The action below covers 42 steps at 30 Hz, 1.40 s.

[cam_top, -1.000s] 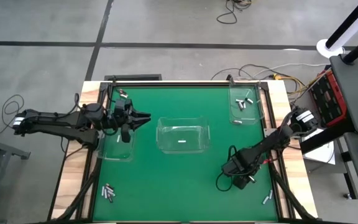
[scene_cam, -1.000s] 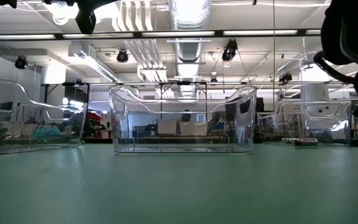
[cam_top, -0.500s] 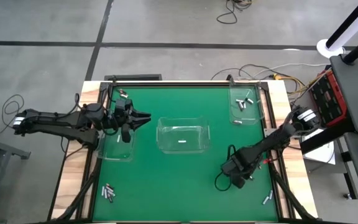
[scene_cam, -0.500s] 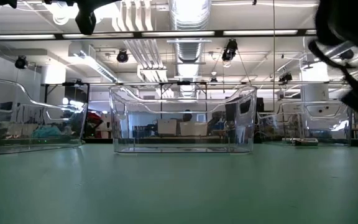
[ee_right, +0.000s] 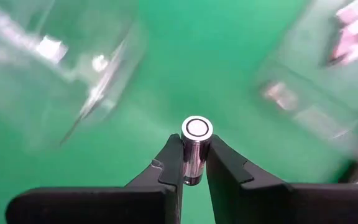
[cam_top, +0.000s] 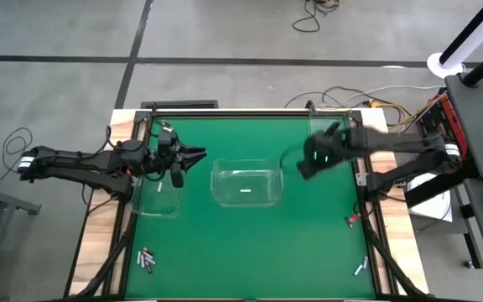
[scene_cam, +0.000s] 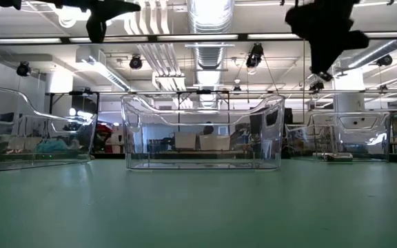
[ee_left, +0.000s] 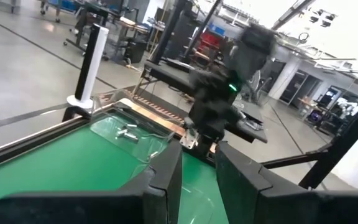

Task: Sort batteries
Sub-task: Put the bottom silver battery into the top transparent bin

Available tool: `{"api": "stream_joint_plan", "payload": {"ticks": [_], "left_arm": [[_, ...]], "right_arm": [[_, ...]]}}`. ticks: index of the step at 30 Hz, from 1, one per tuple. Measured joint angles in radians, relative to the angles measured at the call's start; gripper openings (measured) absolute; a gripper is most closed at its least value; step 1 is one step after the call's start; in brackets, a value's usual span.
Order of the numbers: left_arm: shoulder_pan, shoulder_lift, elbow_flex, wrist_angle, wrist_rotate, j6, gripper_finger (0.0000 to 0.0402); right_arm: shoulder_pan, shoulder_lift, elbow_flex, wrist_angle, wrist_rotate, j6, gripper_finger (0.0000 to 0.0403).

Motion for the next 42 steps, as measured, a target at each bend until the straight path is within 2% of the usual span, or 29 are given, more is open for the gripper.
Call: {"api": "stream_joint_plan", "payload": {"ticks": [4, 8, 15, 21, 29, 36, 42], "left_arm": [[0.000, 0.004, 0.000, 0.001, 0.002, -0.030, 0.0077], [-0.008, -0.015, 0.000, 0.001, 0.009, -0.099, 0.0077], [-0.044, -0.070, 0.000, 0.004, 0.011, -0.105, 0.0077], [-0.045, -0.086, 0.000, 0.003, 0.011, -0.105, 0.0077], [-0.044, -0.083, 0.000, 0.002, 0.011, -0.106, 0.0077], [-0.044, -0.082, 0.000, 0.003, 0.011, -0.106, 0.0077], [-0.044, -0.082, 0.000, 0.003, 0.011, -0.106, 0.0077]], "right_arm": [[-0.243, 0.016, -0.030, 0.007, 0.001, -0.186, 0.0038], [-0.439, 0.067, -0.103, 0.036, -0.008, -0.331, 0.0038], [-0.670, 0.141, -0.260, 0.207, -0.072, -0.406, 0.0040], [-0.706, 0.210, -0.313, 0.316, -0.076, -0.417, 0.0045], [-0.707, 0.314, -0.321, 0.418, -0.149, -0.399, 0.0048], [-0.711, 0.323, -0.307, 0.419, -0.139, -0.399, 0.0075], [-0.713, 0.322, -0.310, 0.423, -0.131, -0.401, 0.0067]]}}
